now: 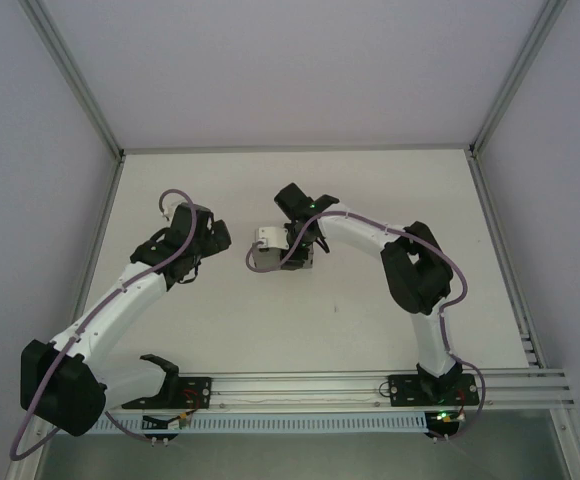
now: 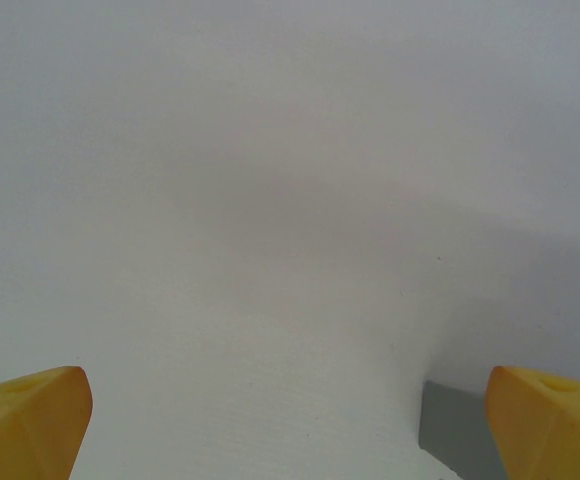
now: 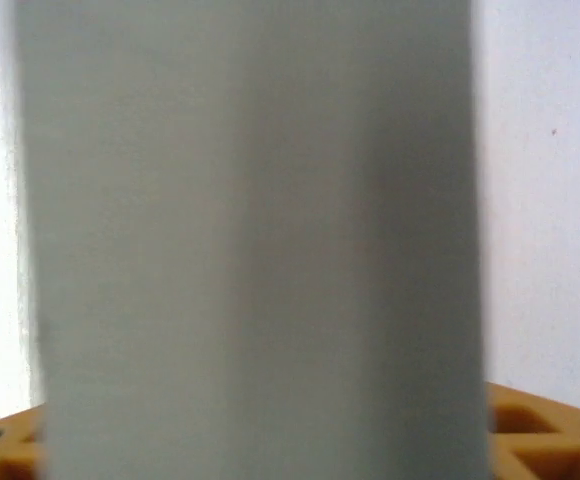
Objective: Assemble paper box
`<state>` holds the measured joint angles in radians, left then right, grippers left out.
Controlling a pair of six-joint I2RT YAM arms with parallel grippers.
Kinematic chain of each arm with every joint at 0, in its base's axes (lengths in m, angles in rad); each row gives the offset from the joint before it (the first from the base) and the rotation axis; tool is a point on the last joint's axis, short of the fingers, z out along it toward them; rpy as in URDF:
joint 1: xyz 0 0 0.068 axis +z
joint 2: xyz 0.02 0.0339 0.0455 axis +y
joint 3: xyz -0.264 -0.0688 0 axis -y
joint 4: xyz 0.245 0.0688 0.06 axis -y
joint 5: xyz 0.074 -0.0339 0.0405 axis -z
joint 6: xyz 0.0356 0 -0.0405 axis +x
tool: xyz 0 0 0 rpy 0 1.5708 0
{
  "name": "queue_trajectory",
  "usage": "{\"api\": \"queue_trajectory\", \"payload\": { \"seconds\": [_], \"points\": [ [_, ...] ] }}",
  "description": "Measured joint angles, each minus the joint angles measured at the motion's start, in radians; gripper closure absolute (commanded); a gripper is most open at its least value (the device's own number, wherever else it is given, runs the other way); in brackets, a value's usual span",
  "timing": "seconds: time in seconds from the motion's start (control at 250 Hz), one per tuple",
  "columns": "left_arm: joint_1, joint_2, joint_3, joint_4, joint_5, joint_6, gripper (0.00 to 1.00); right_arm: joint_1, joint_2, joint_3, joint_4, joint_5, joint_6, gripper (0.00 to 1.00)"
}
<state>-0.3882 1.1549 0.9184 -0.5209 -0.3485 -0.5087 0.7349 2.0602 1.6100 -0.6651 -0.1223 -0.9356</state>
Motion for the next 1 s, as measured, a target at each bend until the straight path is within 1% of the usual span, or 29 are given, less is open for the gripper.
{"api": "queue_trajectory", "payload": {
  "seconds": [0.06,0.18,0.439,0.499,0.635,0.723,0.775,0.998],
  "points": [
    [0.000,-0.008,0.000,0.000,0.000,0.000,0.00,0.000,0.000,-0.004,0.024,0.022,-0.001,0.55],
    [0.000,-0.031,-0.010,0.000,0.000,0.000,0.00,0.003,-0.032,-0.067,0.133,0.093,0.003,0.55],
    [0.000,-0.071,-0.045,0.000,-0.002,0.000,0.00,0.006,-0.097,-0.234,0.404,0.336,-0.032,0.54],
    [0.000,-0.077,-0.047,0.000,-0.002,0.000,0.00,0.005,-0.105,-0.265,0.451,0.372,-0.044,0.46],
    [0.000,-0.093,-0.050,0.002,-0.001,0.000,0.00,0.005,-0.116,-0.319,0.485,0.410,-0.055,0.19],
    [0.000,-0.103,-0.054,0.003,-0.001,0.000,0.00,0.005,-0.134,-0.352,0.480,0.414,-0.048,0.09],
    [0.000,-0.105,-0.055,0.003,-0.001,0.000,0.00,0.005,-0.149,-0.367,0.474,0.409,-0.043,0.00],
    [0.000,-0.106,-0.066,0.034,-0.001,0.003,0.00,0.005,-0.304,-0.442,0.424,0.341,0.006,0.00]
  ]
}}
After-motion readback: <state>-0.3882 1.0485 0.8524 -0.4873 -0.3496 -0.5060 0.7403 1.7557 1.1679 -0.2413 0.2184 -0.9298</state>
